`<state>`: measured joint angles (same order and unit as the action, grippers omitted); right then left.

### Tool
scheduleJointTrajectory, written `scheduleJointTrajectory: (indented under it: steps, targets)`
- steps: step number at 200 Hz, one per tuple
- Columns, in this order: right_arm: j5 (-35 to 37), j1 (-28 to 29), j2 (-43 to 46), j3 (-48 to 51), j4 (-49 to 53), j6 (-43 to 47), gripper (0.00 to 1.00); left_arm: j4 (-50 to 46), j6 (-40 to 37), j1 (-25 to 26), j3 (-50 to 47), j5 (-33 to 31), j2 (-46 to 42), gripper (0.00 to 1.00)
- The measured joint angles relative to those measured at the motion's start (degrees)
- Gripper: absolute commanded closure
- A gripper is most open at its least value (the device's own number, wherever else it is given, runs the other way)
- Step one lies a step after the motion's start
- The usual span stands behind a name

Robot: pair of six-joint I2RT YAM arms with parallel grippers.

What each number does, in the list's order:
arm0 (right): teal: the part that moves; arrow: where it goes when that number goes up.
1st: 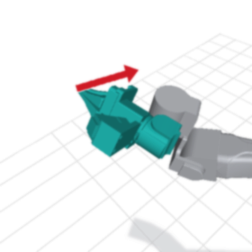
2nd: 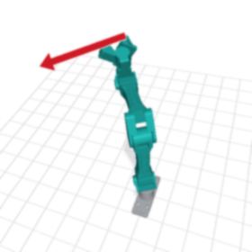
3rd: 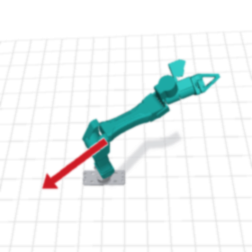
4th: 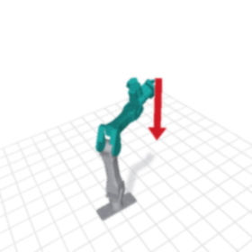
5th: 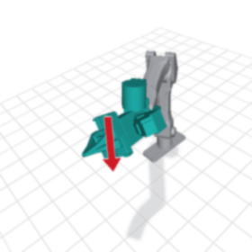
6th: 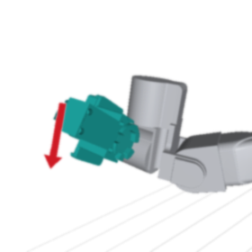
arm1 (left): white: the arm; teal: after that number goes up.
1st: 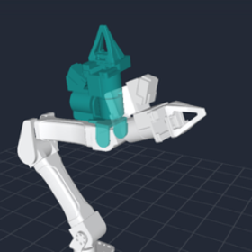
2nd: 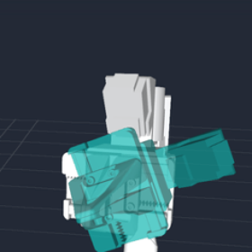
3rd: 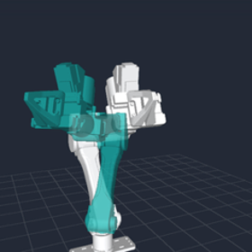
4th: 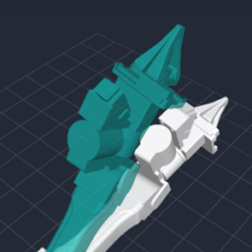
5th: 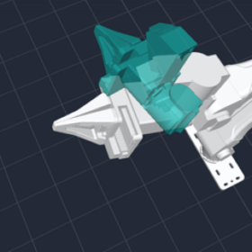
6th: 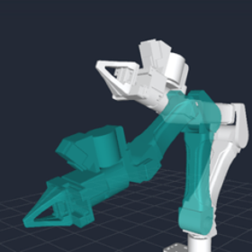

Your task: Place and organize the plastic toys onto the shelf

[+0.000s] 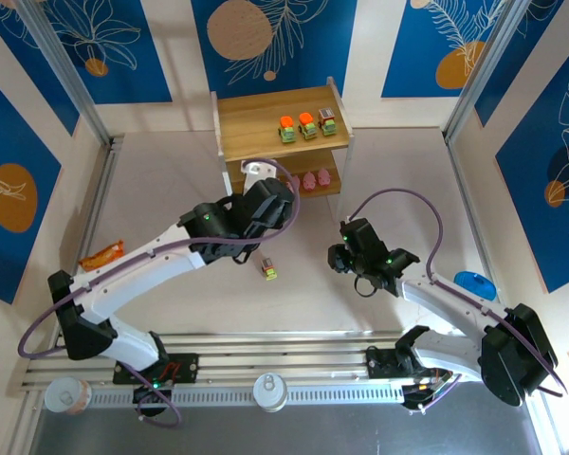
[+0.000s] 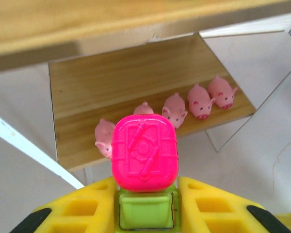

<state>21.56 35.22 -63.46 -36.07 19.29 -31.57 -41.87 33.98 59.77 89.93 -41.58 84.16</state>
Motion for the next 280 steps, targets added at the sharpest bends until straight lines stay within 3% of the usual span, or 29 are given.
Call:
scheduleJointTrajectory:
  steps: [62,145,208,280]
  targets:
    - [0.0,0.0,0.0,0.0,0.0,0.0,0.67,-2.0,-5.7,-1.6,11.6,-0.7,4.4,0.69]
    - [-0.1,0.0,-0.1,0.0,0.0,0.0,0.67,-1.9,-9.1,-10.1,22.5,1.8,12.7,0.68]
    - [-0.8,0.0,-0.4,0.0,0.0,0.0,0.67,-1.5,-9.0,-14.3,27.1,4.7,17.6,0.68]
    - [-1.1,0.0,-0.9,0.0,-0.2,0.0,0.67,-1.4,-8.9,-15.4,31.0,6.0,21.5,0.68]
